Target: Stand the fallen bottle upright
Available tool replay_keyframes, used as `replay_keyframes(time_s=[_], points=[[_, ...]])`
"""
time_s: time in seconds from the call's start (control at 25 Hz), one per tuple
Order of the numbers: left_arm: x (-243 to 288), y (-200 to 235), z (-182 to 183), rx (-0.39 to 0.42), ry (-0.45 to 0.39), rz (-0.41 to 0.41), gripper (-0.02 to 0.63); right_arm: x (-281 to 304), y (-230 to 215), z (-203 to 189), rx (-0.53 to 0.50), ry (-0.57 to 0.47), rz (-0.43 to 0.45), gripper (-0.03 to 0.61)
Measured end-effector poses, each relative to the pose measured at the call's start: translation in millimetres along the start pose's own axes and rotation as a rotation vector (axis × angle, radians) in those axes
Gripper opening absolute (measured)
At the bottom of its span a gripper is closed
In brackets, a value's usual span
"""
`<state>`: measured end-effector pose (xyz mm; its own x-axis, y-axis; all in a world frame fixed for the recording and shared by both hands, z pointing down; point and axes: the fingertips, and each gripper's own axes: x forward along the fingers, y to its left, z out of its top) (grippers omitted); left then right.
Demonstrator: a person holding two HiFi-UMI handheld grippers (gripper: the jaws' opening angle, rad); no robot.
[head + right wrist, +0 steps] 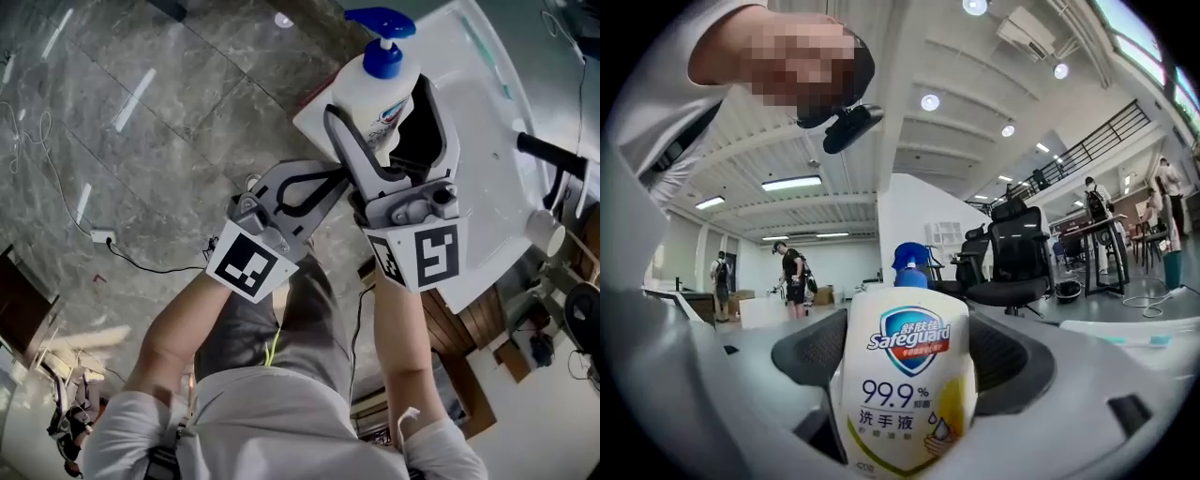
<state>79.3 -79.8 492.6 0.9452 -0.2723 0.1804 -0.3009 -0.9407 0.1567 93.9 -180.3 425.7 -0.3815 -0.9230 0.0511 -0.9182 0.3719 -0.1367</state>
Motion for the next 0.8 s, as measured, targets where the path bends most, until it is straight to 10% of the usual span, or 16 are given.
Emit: replay_keyframes(time_s=[0.8], points=[[24,-1,-15,0.038,0.031,0.058,0.017,-34,-9,-6,-0.066,0.012,0.005,0.365]])
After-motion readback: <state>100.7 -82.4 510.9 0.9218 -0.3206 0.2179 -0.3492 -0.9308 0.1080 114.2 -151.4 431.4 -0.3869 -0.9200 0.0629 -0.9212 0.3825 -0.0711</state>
